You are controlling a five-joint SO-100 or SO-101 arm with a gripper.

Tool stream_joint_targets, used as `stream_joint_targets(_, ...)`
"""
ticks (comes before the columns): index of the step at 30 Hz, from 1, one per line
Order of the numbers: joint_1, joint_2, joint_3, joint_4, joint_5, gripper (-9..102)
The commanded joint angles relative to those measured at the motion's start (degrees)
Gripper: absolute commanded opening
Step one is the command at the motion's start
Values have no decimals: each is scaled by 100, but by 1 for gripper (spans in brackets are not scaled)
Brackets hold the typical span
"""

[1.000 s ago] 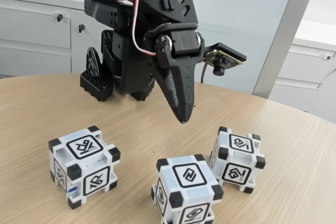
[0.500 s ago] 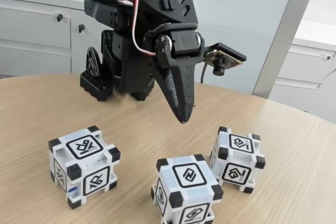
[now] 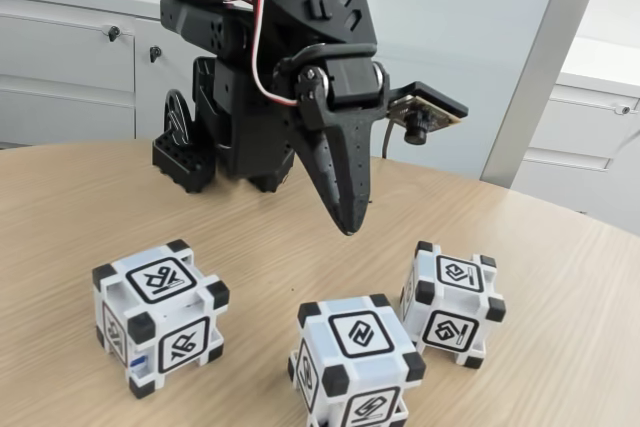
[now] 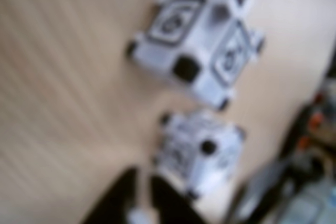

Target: Stack cubes from left to right.

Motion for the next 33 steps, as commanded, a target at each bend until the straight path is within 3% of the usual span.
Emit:
stream_joint_targets(1, -26, 26, -26, 0, -62, 0)
stream_joint_targets(13, -53, -299, -598, -18, 791, 0)
stream_joint_targets(24, -44, -3524, -3234, -79, 650, 1)
stream_joint_targets(26, -53, -4017, -3586, -79, 378, 6)
stream_joint_targets(28, -62, -4456, -3823, -79, -571, 15)
stream_joint_targets(33, -70, -5388, -4280, -88, -554, 28)
